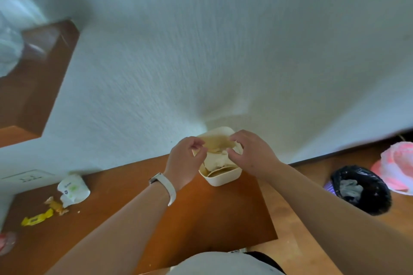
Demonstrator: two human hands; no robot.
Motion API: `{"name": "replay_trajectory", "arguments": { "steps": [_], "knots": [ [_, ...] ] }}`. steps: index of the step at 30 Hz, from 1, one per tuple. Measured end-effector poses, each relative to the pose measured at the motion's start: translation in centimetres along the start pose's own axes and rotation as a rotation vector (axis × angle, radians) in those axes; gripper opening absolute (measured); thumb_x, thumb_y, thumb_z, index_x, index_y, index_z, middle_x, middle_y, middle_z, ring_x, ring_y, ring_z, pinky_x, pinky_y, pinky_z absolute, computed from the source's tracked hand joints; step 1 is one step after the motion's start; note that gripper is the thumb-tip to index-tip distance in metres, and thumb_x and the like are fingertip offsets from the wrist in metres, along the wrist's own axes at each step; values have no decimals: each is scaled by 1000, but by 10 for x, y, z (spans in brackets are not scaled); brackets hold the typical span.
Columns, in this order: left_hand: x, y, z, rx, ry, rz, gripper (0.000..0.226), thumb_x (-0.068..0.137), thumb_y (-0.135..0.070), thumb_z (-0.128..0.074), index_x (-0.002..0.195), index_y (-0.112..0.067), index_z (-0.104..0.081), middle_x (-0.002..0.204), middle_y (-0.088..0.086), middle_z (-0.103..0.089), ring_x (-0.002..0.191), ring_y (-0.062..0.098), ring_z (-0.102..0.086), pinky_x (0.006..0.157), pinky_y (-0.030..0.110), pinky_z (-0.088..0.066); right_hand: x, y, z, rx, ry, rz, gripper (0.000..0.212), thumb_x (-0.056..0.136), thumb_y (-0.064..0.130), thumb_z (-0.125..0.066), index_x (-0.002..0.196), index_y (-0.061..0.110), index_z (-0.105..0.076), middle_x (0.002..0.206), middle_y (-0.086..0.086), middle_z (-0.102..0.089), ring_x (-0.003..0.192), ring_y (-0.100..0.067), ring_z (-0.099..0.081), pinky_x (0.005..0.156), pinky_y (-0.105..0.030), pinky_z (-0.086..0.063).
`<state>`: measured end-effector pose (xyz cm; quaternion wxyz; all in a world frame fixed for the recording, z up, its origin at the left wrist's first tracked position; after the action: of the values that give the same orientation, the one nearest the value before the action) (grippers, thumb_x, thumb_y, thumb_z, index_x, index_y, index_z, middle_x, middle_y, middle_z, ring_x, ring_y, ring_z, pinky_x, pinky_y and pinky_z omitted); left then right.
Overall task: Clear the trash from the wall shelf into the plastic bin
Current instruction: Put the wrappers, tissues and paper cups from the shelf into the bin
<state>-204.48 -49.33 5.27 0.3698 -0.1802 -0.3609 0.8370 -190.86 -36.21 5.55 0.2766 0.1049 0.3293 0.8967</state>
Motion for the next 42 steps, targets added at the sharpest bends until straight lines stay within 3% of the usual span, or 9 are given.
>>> {"name": "replay_trajectory", "arguments": {
  "steps": [3, 6, 11, 19, 24, 29, 33, 39, 42],
  "knots": [
    [-4, 13, 8, 46, -11, 36, 14, 89, -36, -64, 102, -37, -59, 100, -26, -56, 96, -5, -53, 81, 19, -43, 2, 11, -7, -25, 31, 66, 32, 90, 32, -59, 118, 17, -63, 120, 4, -60, 108, -15, -51, 90, -25, -39],
    [-13, 26, 18, 116, 5, 40, 18, 89, -45, -60, 106, -38, -58, 105, -29, -52, 100, -4, -49, 83, 18, -38, 2, 30, -22, -109, 98, 174, 33, 90, 37, -52, 114, 17, -62, 117, 3, -60, 105, -16, -51, 88, -30, -43],
    [-39, 53, 47, 293, 14, 26, 35, 91, -41, -55, 123, -28, -57, 128, -15, -50, 115, 3, -40, 97, 27, -33, 8, 71, -48, -175, 158, 331, 40, 89, 43, -43, 112, 16, -63, 115, 2, -63, 105, -19, -56, 89, -36, -46],
    [-84, 111, 127, 403, -98, 69, 35, 90, -37, -58, 124, -26, -59, 132, -8, -53, 123, 13, -46, 104, 38, -36, 18, 150, -110, -233, 254, 524, 40, 94, 40, -50, 122, 14, -60, 121, 2, -61, 110, -19, -54, 93, -35, -45],
    [-112, 162, 177, 482, -163, 69, 35, 90, -37, -60, 123, -24, -59, 128, -6, -57, 121, 14, -50, 101, 36, -37, 19, 203, -161, -321, 310, 604, 43, 94, 46, -44, 126, 19, -54, 124, 5, -57, 112, -14, -52, 96, -34, -44],
    [-140, 226, 231, 513, -197, 107, 37, 87, -37, -61, 122, -24, -60, 126, -4, -60, 118, 18, -53, 98, 41, -43, 20, 254, -220, -383, 343, 611, 47, 93, 49, -42, 128, 20, -52, 129, 4, -55, 117, -16, -50, 98, -35, -43],
    [-164, 286, 272, 531, -199, 157, 41, 89, -39, -59, 127, -26, -58, 131, -4, -56, 123, 16, -49, 101, 38, -38, 20, 291, -274, -448, 349, 588, 52, 92, 55, -40, 133, 24, -48, 137, 5, -51, 125, -16, -46, 101, -34, -36],
    [-185, 376, 316, 482, -141, 216, 43, 92, -40, -56, 132, -24, -54, 135, -2, -53, 127, 17, -46, 102, 38, -42, 32, 333, -355, -495, 354, 471, 58, 86, 58, -40, 134, 25, -44, 138, 1, -50, 126, -21, -46, 100, -40, -40],
    [-186, 408, 326, 433, -120, 239, 44, 93, -39, -56, 133, -23, -52, 137, -1, -52, 127, 18, -45, 101, 36, -43, 32, 348, -387, -509, 344, 447, 56, 85, 56, -41, 130, 23, -46, 130, 1, -54, 117, -19, -51, 92, -35, -44]
  ]
}}
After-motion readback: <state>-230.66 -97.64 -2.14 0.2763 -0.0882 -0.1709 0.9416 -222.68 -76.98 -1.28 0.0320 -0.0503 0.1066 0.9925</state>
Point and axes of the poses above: each hand's wrist, its own x-axis towards the middle knuckle, its own z-axis out of the back of the hand, y = z × x, the point moved 10 cm from there along x, towards the middle knuckle
